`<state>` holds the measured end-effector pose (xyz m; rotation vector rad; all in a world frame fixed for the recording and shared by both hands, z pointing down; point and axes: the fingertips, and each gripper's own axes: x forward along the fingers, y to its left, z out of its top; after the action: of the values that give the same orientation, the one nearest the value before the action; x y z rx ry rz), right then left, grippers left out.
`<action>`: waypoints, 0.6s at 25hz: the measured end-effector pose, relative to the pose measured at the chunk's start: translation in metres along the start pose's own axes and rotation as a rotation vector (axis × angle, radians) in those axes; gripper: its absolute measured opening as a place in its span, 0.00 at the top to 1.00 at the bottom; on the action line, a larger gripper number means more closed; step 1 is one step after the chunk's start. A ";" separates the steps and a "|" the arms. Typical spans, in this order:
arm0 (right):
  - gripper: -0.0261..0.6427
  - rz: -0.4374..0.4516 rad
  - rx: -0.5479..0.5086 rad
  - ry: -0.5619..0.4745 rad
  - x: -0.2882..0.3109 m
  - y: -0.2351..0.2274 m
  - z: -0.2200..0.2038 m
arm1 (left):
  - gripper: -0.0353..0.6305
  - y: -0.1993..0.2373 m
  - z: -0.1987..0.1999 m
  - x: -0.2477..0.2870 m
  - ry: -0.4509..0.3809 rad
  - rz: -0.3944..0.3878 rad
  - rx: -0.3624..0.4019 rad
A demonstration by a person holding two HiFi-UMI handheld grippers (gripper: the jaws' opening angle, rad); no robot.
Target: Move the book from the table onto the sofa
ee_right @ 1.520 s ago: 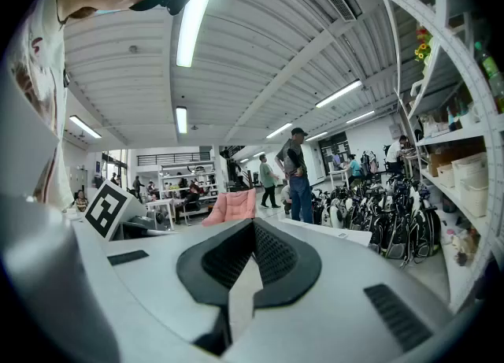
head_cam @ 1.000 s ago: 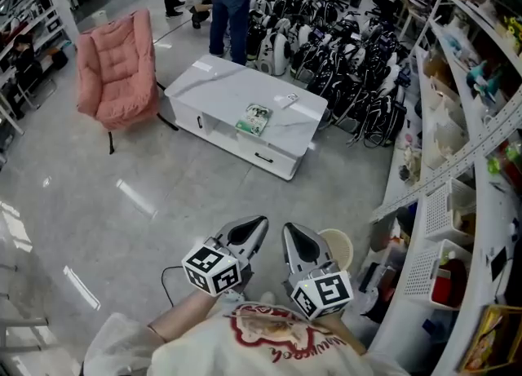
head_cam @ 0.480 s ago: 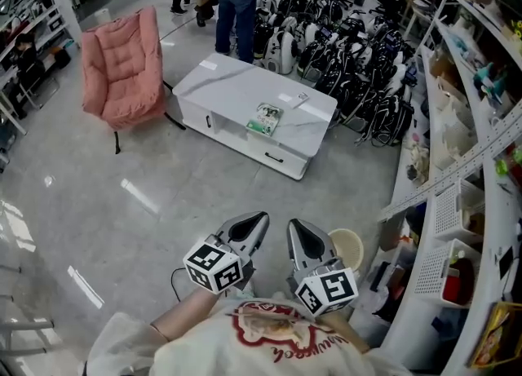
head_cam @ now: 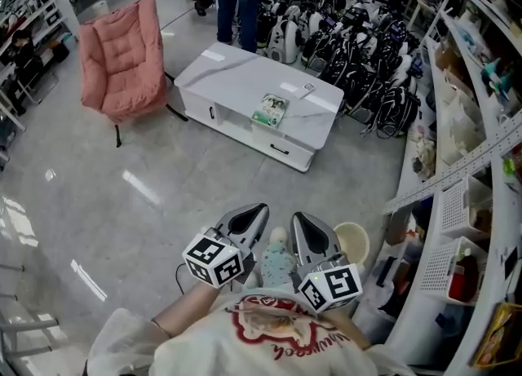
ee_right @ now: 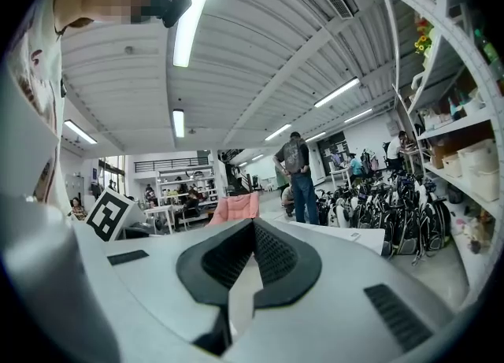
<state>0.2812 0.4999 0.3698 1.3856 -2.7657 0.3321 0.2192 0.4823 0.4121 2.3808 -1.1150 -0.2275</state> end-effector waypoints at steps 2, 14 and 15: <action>0.96 0.004 0.002 -0.001 0.010 -0.006 0.000 | 0.94 0.008 0.003 0.007 -0.002 0.005 0.000; 0.96 0.044 0.004 -0.014 0.107 -0.088 0.021 | 0.94 0.075 0.042 0.112 -0.015 0.028 0.017; 0.96 0.048 0.009 -0.007 0.120 -0.098 0.022 | 0.94 0.083 0.046 0.124 -0.014 0.031 0.013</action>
<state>0.2887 0.3441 0.3805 1.3264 -2.8099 0.3420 0.2276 0.3262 0.4214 2.3744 -1.1627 -0.2278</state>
